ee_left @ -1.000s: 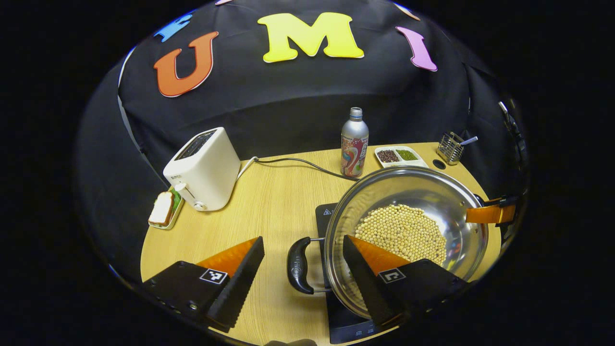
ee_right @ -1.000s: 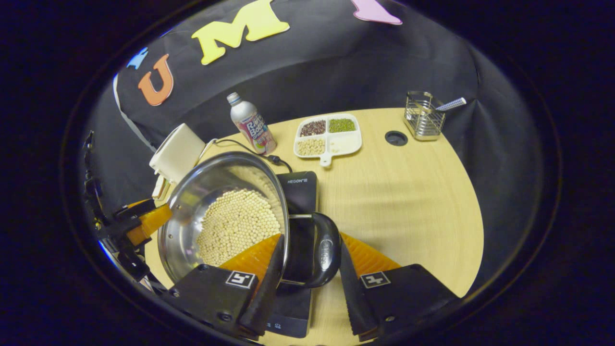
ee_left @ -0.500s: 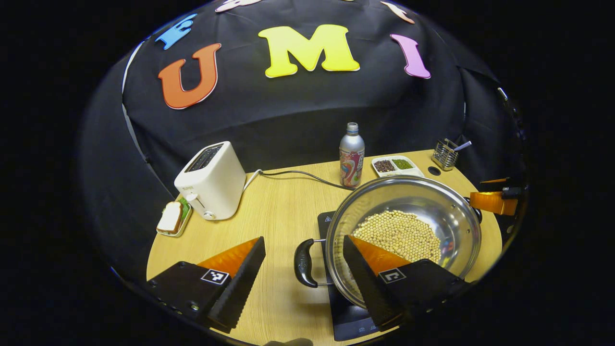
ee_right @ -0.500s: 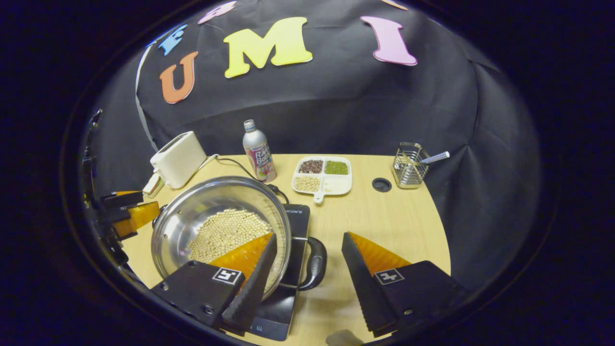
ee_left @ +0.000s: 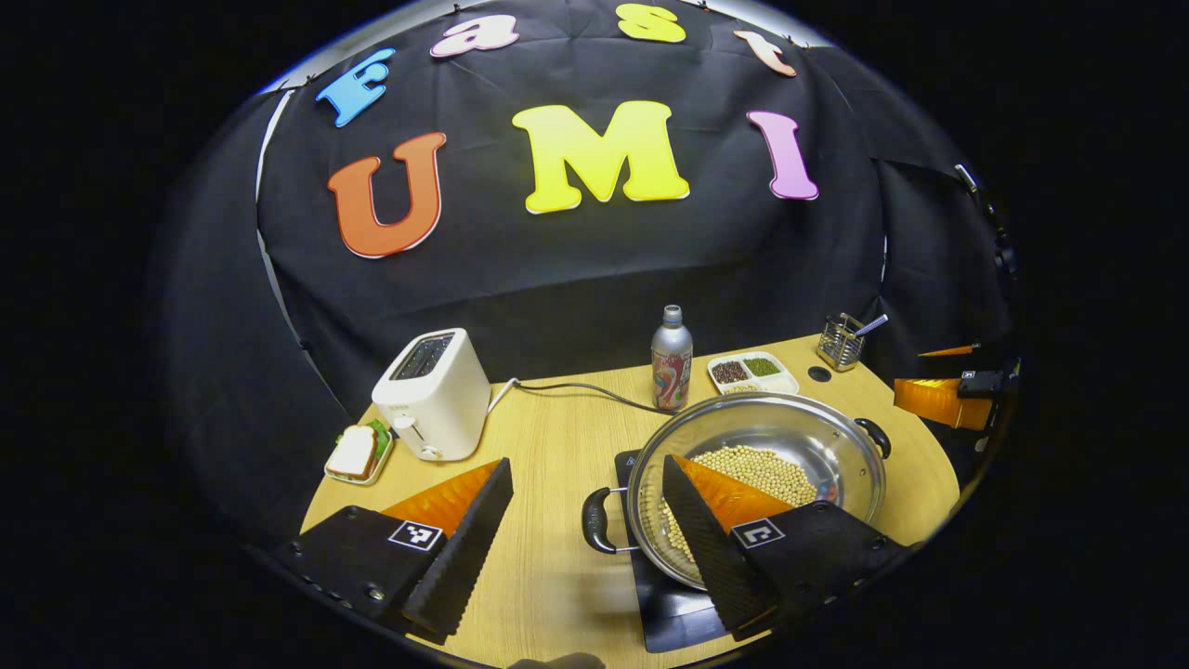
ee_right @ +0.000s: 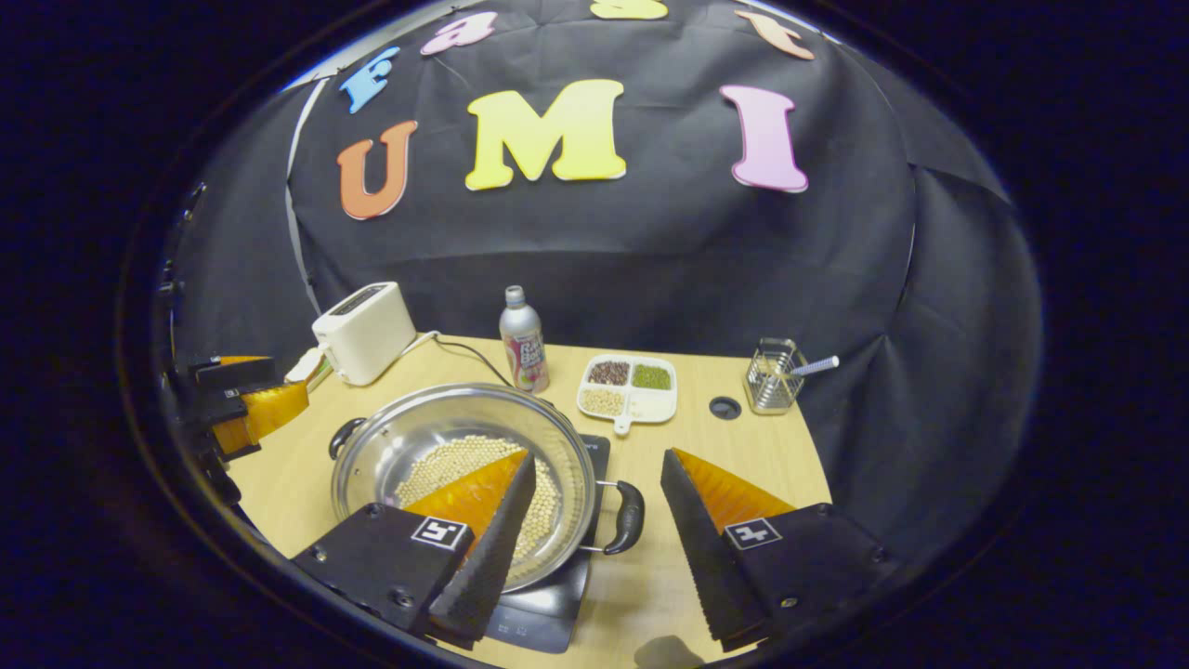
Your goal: First push the handle of the pot to place it horizontally, then grasp the pot with both hands and set it on the induction cooktop.
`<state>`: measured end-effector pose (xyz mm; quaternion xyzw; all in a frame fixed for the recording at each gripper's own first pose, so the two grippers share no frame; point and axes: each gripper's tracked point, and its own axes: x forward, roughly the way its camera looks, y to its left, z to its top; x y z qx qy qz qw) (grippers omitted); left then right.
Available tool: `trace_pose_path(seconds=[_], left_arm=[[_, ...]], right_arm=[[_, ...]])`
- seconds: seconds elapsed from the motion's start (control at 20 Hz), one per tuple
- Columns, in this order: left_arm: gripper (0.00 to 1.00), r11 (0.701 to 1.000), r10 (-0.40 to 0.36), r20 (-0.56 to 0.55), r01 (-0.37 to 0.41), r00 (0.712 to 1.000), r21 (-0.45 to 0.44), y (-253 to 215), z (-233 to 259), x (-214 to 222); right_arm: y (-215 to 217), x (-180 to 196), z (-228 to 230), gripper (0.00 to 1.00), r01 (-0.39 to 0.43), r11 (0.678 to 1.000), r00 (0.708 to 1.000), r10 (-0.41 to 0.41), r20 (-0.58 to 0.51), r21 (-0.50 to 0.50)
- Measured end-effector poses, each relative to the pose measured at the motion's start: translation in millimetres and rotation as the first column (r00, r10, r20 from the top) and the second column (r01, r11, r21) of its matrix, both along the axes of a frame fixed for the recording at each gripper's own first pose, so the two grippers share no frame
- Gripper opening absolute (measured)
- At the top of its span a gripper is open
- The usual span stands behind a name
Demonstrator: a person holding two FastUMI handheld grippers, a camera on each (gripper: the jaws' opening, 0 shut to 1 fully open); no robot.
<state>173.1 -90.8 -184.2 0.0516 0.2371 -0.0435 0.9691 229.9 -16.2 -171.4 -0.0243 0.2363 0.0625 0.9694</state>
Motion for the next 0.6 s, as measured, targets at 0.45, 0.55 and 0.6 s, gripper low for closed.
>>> trace_pose_path(seconds=[0.45,0.55,0.6], left_arm=[[0.96,0.998,0.024,0.21,-0.013,0.977,-0.056,45.4,119.1,-73.9],[0.96,0.998,0.028,0.248,-0.011,0.968,-0.068,61.1,139.4,-92.0],[0.96,0.998,0.026,0.269,-0.009,0.963,-0.066,68.7,149.7,-100.0]], right_arm=[[45.0,-78.7,132.9,0.86,-0.011,1.0,0.962,0.013,0.271,-0.009],[54.1,-97.4,156.9,0.86,-0.014,1.0,0.947,0.014,0.321,-0.003],[57.7,-108.7,170.3,0.87,-0.013,1.0,0.938,0.013,0.347,-0.002]])
